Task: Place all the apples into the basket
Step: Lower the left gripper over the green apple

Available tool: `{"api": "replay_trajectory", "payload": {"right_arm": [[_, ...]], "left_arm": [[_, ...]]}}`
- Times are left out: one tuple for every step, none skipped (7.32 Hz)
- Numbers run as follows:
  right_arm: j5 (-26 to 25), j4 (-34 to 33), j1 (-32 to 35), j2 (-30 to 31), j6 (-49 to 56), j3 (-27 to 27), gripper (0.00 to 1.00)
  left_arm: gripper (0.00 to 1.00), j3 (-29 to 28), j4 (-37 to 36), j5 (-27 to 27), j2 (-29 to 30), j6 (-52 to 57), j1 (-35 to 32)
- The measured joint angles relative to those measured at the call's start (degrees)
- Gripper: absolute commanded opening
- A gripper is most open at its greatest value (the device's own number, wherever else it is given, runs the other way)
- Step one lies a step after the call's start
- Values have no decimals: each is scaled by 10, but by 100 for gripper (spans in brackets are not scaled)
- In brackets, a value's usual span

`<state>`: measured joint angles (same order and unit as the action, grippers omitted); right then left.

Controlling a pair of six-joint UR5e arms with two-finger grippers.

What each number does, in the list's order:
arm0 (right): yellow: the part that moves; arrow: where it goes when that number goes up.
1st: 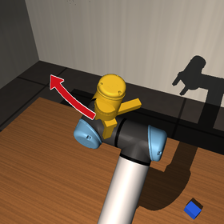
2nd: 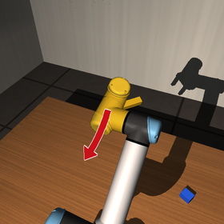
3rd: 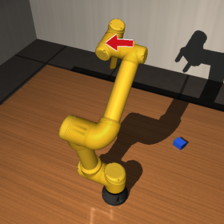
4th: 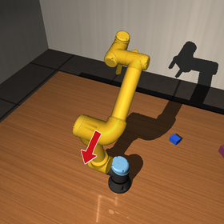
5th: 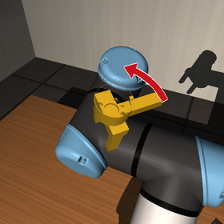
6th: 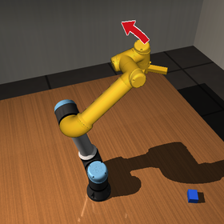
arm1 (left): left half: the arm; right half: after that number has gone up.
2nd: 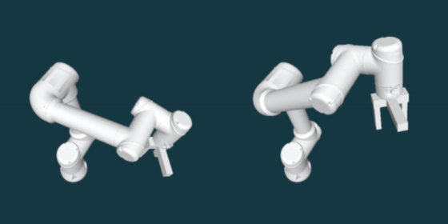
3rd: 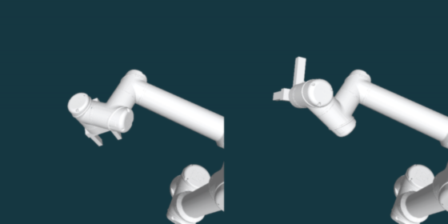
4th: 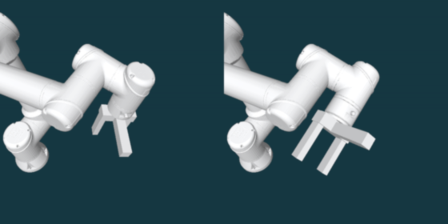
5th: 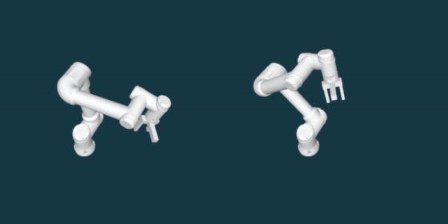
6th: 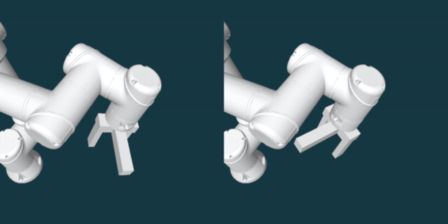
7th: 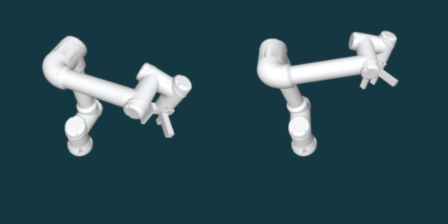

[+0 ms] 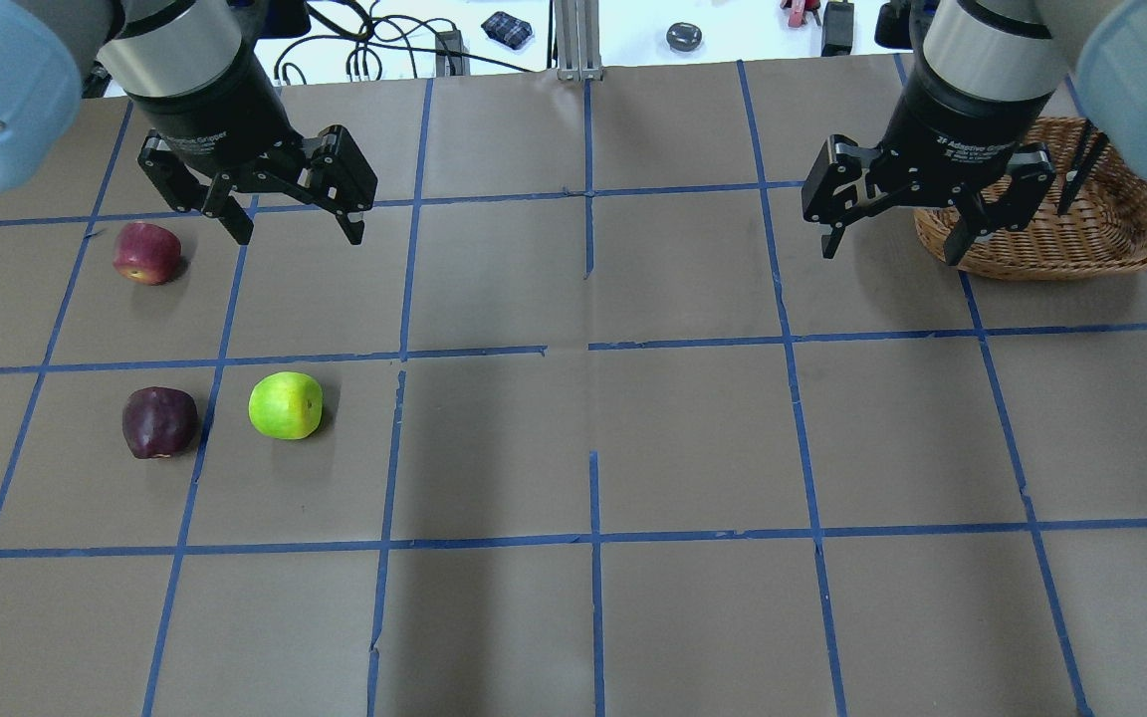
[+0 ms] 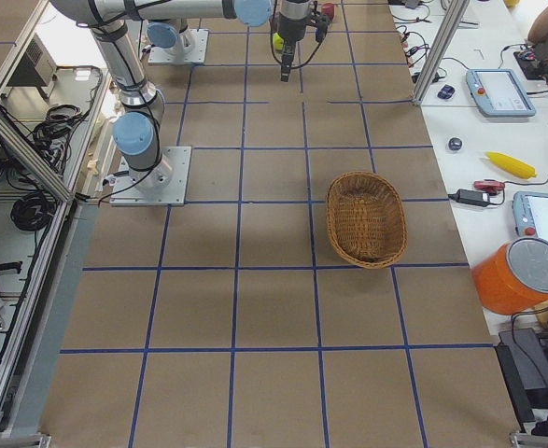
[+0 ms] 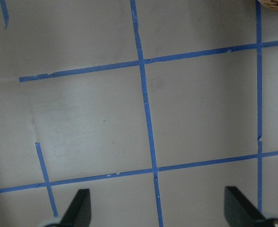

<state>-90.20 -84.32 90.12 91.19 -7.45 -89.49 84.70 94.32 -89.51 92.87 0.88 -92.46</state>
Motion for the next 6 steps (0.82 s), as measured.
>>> {"api": "replay_trajectory", "payload": {"right_arm": [[-2,1,1,2,0,0,100],[-3,3,1,4,0,-1,100],[-3,4,1,5,0,-2,100],[-4,5,1,5,0,-3,100],[-4,5,2,5,0,-4,100],[-4,6,2,6,-1,-6,100]], "left_arm": [[100,-1,0,0,0,0,0],[100,0,0,0,-1,2,0],[100,3,1,-3,-5,6,1],[100,8,3,-7,-4,15,4],[100,20,4,-16,0,36,14],[100,40,-3,-35,6,68,34]]}}
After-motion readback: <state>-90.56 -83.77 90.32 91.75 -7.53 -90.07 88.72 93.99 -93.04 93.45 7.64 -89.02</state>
